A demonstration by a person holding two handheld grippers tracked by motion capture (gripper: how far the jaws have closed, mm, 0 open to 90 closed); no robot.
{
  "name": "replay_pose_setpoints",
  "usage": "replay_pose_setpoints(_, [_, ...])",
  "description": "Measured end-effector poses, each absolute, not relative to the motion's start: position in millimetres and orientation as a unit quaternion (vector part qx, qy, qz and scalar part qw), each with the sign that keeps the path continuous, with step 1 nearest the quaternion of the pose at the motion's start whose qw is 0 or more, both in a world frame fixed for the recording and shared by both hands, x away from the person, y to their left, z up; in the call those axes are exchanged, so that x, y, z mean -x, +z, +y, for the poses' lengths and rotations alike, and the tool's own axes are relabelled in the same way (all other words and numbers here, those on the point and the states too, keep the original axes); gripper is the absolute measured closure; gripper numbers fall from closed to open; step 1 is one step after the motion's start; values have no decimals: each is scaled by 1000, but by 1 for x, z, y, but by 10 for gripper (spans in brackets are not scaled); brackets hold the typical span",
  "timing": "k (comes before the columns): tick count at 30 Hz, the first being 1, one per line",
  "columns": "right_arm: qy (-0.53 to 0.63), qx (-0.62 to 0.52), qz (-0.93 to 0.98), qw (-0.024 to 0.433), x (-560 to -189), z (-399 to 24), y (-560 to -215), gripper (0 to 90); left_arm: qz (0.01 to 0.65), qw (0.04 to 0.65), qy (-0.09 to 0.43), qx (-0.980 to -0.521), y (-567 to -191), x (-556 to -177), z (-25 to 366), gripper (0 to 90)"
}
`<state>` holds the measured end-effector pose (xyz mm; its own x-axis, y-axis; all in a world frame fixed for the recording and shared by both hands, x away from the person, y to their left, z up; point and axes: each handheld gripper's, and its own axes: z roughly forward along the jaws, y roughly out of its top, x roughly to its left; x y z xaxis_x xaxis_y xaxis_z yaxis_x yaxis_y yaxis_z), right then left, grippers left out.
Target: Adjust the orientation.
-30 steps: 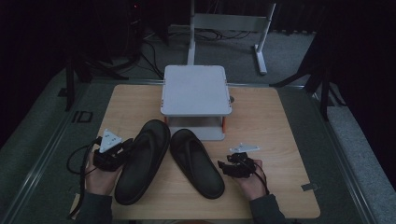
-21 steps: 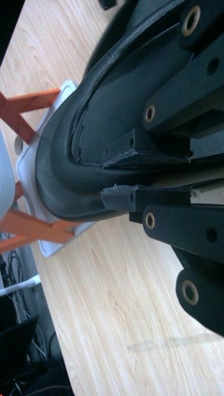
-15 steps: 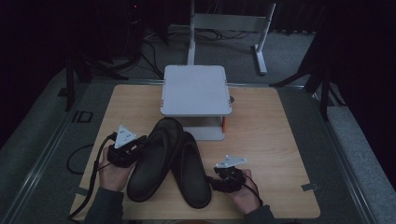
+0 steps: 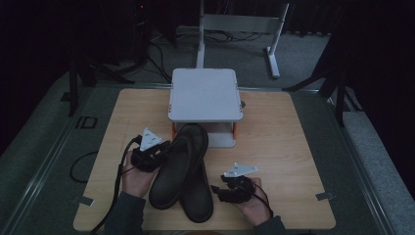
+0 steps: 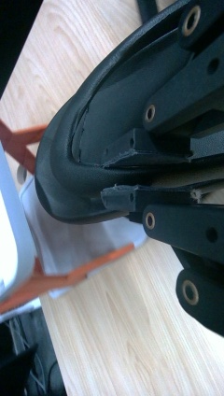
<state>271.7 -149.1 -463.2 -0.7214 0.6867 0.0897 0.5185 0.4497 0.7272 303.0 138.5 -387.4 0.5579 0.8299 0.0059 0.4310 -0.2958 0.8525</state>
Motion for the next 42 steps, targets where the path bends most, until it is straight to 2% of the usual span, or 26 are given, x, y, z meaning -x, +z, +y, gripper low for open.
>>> replay_pose_setpoints(6, [401, -380, 823, 130, -276, -166, -451, 454, 391, 430, 223, -783, -389, -309, 114, 790])
replay_pose_setpoints(7, [422, -396, 802, 148, -278, -180, -436, 454, 389, 428, 221, -785, -391, -311, 107, 790])
replay_pose_setpoints(10, [443, -402, 785, 158, -280, -188, -421, 454, 385, 429, 216, -788, -392, -315, 94, 790])
replay_pose_setpoints(17, [480, -390, 771, 149, -293, -182, -396, 405, 380, 435, 209, -789, -392, -320, 66, 791])
replay_pose_setpoints(25, [485, -418, 759, 116, -312, -176, -403, 383, 389, 430, 209, -787, -398, -330, 43, 792])
replay_pose_setpoints(28, [469, -430, 762, 119, -315, -176, -407, 365, 391, 435, 209, -784, -398, -334, 37, 791])
replay_pose_setpoints(30, [467, -438, 761, 106, -321, -177, -411, 401, 390, 436, 209, -784, -398, -334, 35, 790])
replay_pose_setpoints(31, [465, -441, 761, 101, -324, -177, -413, 450, 386, 438, 206, -786, -399, -336, 30, 790])
replay_pose_setpoints(36, [460, -461, 753, 93, -334, -180, -418, 534, 389, 443, 196, -784, -402, -341, 30, 774])
replay_pose_setpoints(40, [465, -467, 747, 88, -339, -186, -418, 590, 380, 458, 179, -783, -401, -340, 35, 724])
replay_pose_setpoints(42, [464, -466, 748, 88, -341, -187, -417, 630, 375, 471, 172, -780, -399, -336, 40, 661])
